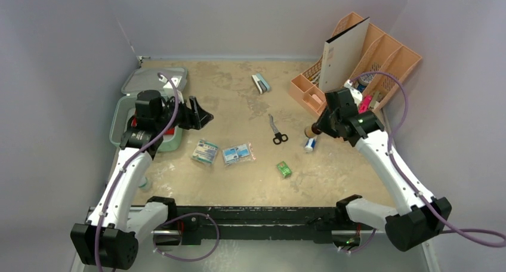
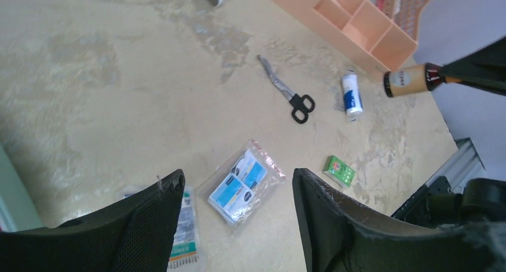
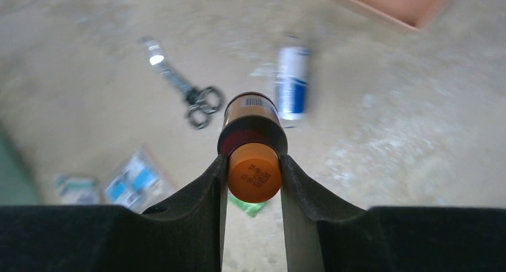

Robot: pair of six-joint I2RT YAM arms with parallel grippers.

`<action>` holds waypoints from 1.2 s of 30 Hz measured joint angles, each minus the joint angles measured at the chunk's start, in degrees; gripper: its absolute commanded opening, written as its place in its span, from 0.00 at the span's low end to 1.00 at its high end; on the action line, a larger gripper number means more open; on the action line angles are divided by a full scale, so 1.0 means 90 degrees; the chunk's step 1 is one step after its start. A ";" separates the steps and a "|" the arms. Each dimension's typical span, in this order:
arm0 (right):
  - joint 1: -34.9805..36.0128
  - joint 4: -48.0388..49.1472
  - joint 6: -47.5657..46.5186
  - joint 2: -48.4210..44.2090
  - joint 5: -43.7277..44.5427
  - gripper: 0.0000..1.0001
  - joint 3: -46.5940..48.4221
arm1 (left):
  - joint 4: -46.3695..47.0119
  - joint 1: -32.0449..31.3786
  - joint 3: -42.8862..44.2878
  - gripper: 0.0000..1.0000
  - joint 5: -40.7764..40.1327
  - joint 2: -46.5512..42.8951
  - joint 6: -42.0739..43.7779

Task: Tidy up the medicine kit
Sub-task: Pick up the pill bottle at the center of the board.

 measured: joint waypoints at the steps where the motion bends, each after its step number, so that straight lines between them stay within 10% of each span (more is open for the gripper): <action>1: -0.0010 0.0289 -0.0274 -0.0114 -0.0367 0.00 -0.0002 | 0.0005 -0.0083 0.0112 0.65 0.0075 0.0005 0.0061; 13: 0.0189 0.5875 0.0359 0.0313 -0.4396 0.00 -0.1433 | 0.0753 -0.0304 0.0287 0.68 -0.0073 0.0257 -0.2752; 27: 0.1552 1.1778 0.3240 0.3186 -0.4597 0.00 -0.1392 | 0.2290 -0.0301 -0.0605 0.71 -0.0559 0.0049 -0.6273; 36: 0.1787 1.2900 0.4104 0.4068 -0.4614 0.00 -0.0969 | 0.2453 -0.0301 -0.0634 0.54 -0.0984 0.0012 -0.7104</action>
